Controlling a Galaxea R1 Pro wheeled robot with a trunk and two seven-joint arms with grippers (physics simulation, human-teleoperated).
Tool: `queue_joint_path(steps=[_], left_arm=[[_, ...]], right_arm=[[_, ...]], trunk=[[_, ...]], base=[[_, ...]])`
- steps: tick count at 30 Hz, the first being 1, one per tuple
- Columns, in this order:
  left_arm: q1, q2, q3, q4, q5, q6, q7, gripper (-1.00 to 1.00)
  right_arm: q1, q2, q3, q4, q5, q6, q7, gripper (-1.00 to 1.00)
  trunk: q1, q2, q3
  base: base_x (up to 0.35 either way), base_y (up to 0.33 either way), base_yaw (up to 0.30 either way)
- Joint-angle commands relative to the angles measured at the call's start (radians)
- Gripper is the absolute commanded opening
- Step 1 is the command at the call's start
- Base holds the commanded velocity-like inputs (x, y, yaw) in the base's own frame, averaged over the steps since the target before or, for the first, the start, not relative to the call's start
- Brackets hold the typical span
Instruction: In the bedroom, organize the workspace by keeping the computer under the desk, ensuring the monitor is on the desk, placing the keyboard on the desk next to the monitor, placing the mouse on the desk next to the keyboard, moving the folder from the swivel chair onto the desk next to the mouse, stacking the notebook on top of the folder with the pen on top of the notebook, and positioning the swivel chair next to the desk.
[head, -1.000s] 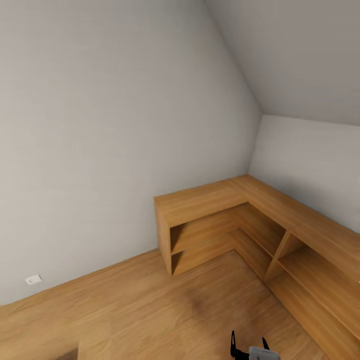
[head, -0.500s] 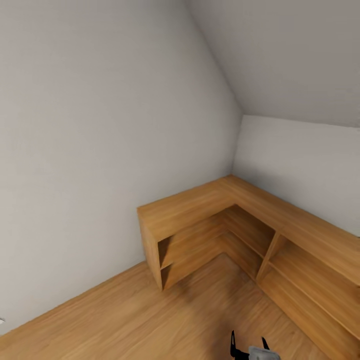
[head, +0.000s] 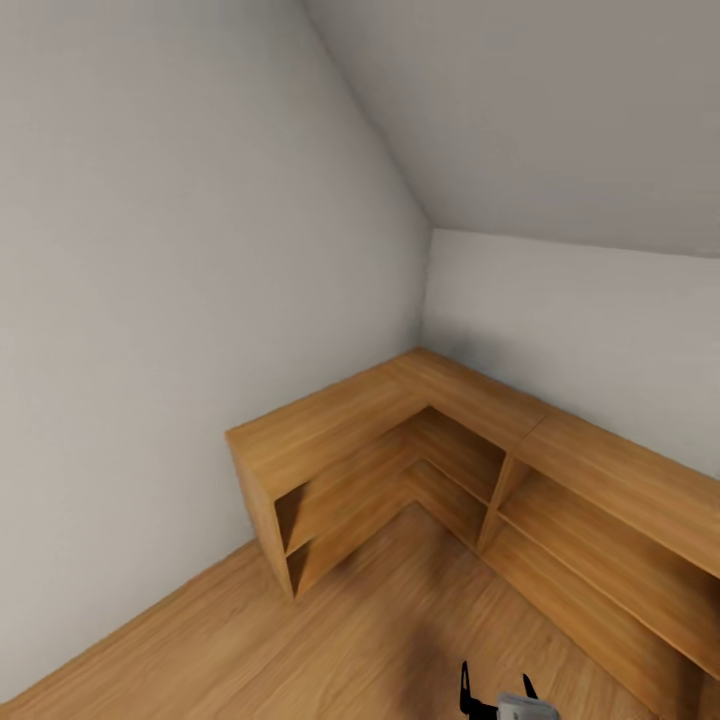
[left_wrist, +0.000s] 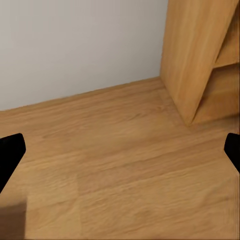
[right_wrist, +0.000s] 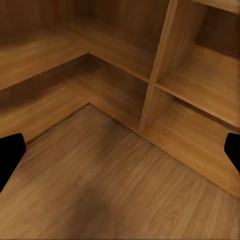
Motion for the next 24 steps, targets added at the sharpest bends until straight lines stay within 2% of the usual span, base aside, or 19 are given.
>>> queue_joint_path(steps=[1, 17, 24], left_arm=[[-0.001, 0.0, -0.008, 0.0, 0.001, -0.002, 0.009, 1.0], [-0.001, 0.0, -0.009, -0.001, 0.001, 0.003, 0.009, 1.0], [-0.001, 0.0, -0.009, -0.001, 0.001, 0.003, 0.009, 1.0]], right_arm=[[-0.001, 0.001, 0.008, 0.002, -0.001, -0.001, -0.006, 1.0], [-0.001, 0.001, 0.008, 0.002, -0.001, -0.001, 0.003, 1.0], [-0.001, 0.001, 0.008, 0.002, -0.001, -0.001, 0.003, 1.0]], trunk=[[0.001, -0.002, -0.002], [0.001, -0.002, -0.002], [0.001, -0.002, -0.002]], base=[[0.292, 0.0, -0.293], [0.322, 0.003, -0.294], [0.324, 0.13, -0.295]])
